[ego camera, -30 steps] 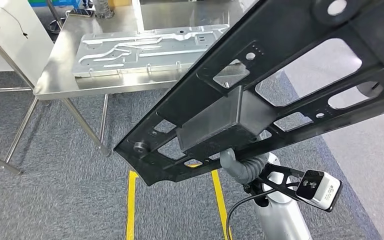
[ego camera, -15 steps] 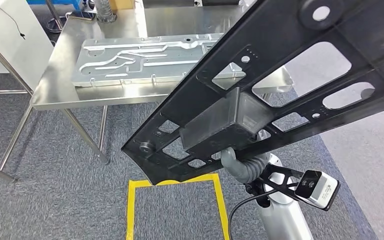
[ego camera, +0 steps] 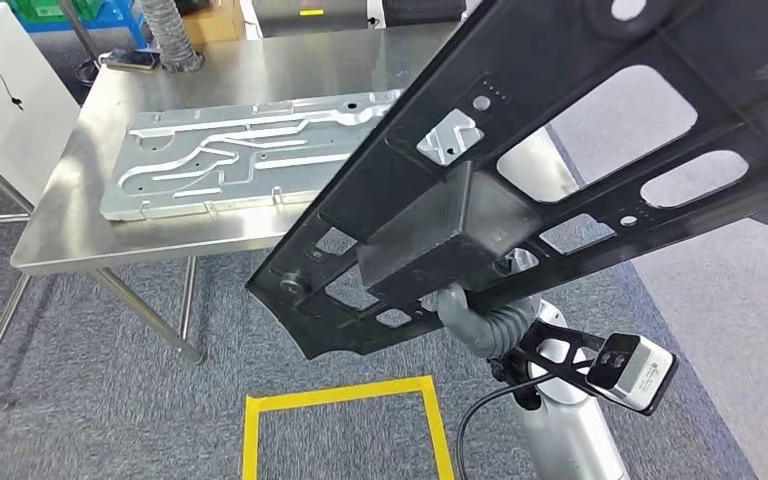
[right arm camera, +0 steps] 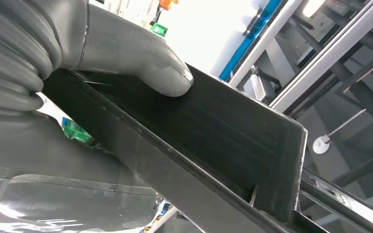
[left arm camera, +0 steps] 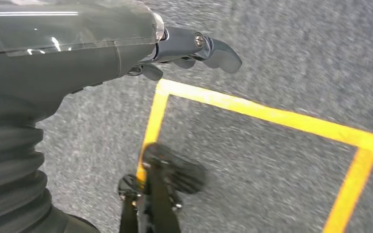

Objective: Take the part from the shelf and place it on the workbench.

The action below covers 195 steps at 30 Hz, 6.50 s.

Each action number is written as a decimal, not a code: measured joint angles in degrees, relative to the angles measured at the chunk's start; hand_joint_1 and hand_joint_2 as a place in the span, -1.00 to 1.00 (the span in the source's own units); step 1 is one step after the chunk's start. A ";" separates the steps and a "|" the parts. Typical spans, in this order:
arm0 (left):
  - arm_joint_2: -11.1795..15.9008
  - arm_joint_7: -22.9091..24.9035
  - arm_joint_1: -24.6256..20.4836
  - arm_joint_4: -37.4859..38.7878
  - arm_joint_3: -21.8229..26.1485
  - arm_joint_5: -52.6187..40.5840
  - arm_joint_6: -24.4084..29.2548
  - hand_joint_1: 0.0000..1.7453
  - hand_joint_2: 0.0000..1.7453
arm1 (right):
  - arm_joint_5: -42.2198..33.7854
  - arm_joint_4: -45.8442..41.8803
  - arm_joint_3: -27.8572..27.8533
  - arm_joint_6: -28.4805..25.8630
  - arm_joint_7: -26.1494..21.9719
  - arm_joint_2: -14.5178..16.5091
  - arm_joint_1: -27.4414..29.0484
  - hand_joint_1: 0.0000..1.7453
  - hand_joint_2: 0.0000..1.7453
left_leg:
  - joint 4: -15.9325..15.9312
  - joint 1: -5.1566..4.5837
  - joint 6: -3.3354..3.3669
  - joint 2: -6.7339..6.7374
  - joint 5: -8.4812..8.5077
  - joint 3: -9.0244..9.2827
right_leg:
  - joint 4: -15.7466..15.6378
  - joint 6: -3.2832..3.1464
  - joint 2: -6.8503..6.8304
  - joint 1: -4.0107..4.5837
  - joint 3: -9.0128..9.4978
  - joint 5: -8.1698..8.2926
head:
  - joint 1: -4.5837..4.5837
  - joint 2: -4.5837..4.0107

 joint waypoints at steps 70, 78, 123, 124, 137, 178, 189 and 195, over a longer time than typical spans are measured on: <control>-1.49 -6.16 -1.41 0.04 5.21 -8.24 -3.17 -1.00 1.00 | 68.61 78.19 21.21 -23.26 31.33 7.52 -36.43 1.00 1.00 | -7.60 0.81 1.01 0.16 6.94 4.60 | 8.10 3.13 -0.58 -0.84 -9.71 0.59 | 0.11 0.01; -1.70 -6.44 -1.51 0.03 5.42 -8.35 -3.43 -1.00 1.00 | 69.10 79.30 21.87 -23.38 31.84 6.97 -36.64 -1.00 -1.00 | -7.83 -0.74 1.66 0.13 7.19 4.95 | 3.52 -0.74 -0.71 0.99 -7.15 3.86 | 0.07 0.01; -1.23 -8.52 -0.78 -0.04 12.98 -9.86 -3.82 -1.00 -1.00 | 40.84 0.77 -32.80 -65.97 3.33 -3.21 14.66 -1.00 -1.00 | -3.34 0.56 -1.13 -0.09 2.59 6.12 | -0.73 0.23 -1.44 0.11 -6.43 6.76 | 0.02 0.01; -1.27 -8.39 -0.83 -0.04 13.05 -9.99 -3.82 -1.00 -1.00 | 40.98 1.74 -34.92 -65.87 3.28 -3.17 15.76 -1.00 -1.00 | -6.21 0.62 -0.90 -0.25 3.51 7.63 | -0.09 0.60 -1.30 0.09 -6.79 6.57 | 0.03 0.01; -1.69 -6.06 -0.87 -0.04 14.08 -12.91 -3.74 -1.00 -1.00 | 47.96 29.79 -56.41 -60.60 -0.24 -0.87 20.24 -1.00 -1.00 | -8.37 0.60 1.65 -0.11 8.02 3.80 | 11.20 3.84 -0.75 -1.01 -7.48 -1.63 | 0.04 0.01; -2.04 -5.46 -0.52 -0.02 14.01 -19.17 -4.39 -1.00 -1.00 | 67.05 86.90 -65.75 -43.66 37.20 0.31 16.42 -1.00 -1.00 | -3.26 0.49 -1.53 0.69 1.42 4.14 | -2.45 0.47 -0.79 -0.82 -0.72 2.89 | 0.03 0.01; -2.17 -6.85 -1.32 -0.04 13.78 -19.92 -4.64 -1.00 -1.00 | 67.99 87.10 -65.74 -40.08 35.59 0.57 16.36 -1.00 -1.00 | -11.69 -0.94 1.44 0.66 1.28 15.11 | -0.84 1.22 -0.87 0.70 -6.87 7.84 | 0.03 0.00; -1.92 -7.32 -1.26 -0.04 13.81 -19.43 -5.03 -1.00 -1.00 | 69.45 87.32 -65.34 -39.41 33.86 1.38 16.13 -1.00 -1.00 | -12.25 -0.45 2.78 1.05 5.21 11.08 | 11.84 3.32 -0.55 -0.38 -10.82 -3.23 | 0.04 0.01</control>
